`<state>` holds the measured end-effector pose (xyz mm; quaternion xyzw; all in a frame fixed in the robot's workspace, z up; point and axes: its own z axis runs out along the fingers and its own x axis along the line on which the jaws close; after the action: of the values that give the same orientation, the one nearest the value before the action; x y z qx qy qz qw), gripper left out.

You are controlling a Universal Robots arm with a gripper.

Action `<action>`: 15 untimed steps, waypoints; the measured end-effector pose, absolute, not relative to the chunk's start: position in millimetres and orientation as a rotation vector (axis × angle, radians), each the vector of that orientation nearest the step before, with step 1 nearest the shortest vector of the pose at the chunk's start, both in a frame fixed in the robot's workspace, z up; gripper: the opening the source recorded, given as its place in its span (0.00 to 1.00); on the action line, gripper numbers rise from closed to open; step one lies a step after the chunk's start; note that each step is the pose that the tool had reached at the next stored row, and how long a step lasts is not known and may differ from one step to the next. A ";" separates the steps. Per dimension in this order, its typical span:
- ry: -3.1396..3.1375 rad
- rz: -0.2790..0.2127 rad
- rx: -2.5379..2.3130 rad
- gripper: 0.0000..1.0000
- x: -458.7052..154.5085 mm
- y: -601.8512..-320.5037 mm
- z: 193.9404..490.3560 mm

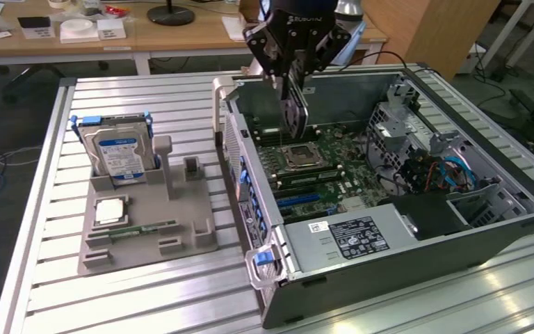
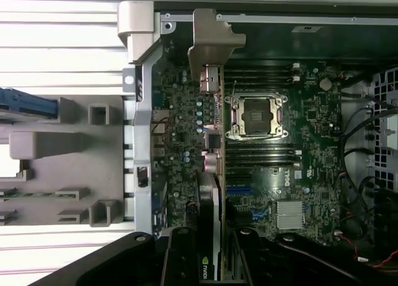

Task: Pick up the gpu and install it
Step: 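Pick up the gpu and move the gpu toward the slot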

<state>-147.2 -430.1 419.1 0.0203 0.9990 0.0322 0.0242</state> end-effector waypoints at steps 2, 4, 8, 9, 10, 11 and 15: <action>3.091 0.100 0.063 0.27 -142.9 -430.1 419.1; 3.091 0.101 0.062 0.27 -138.6 -430.1 419.1; 3.091 0.103 0.063 0.27 -129.4 -430.1 419.1; 3.091 0.103 0.063 0.27 -127.1 -430.1 419.1; 3.091 0.103 0.063 0.27 -124.9 -430.1 419.1; 3.091 0.104 0.062 0.27 -122.6 -430.1 419.1; 3.091 0.104 0.063 0.27 -113.4 -430.1 419.1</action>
<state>-113.4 -430.1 419.1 0.0202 0.9989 0.0337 0.0242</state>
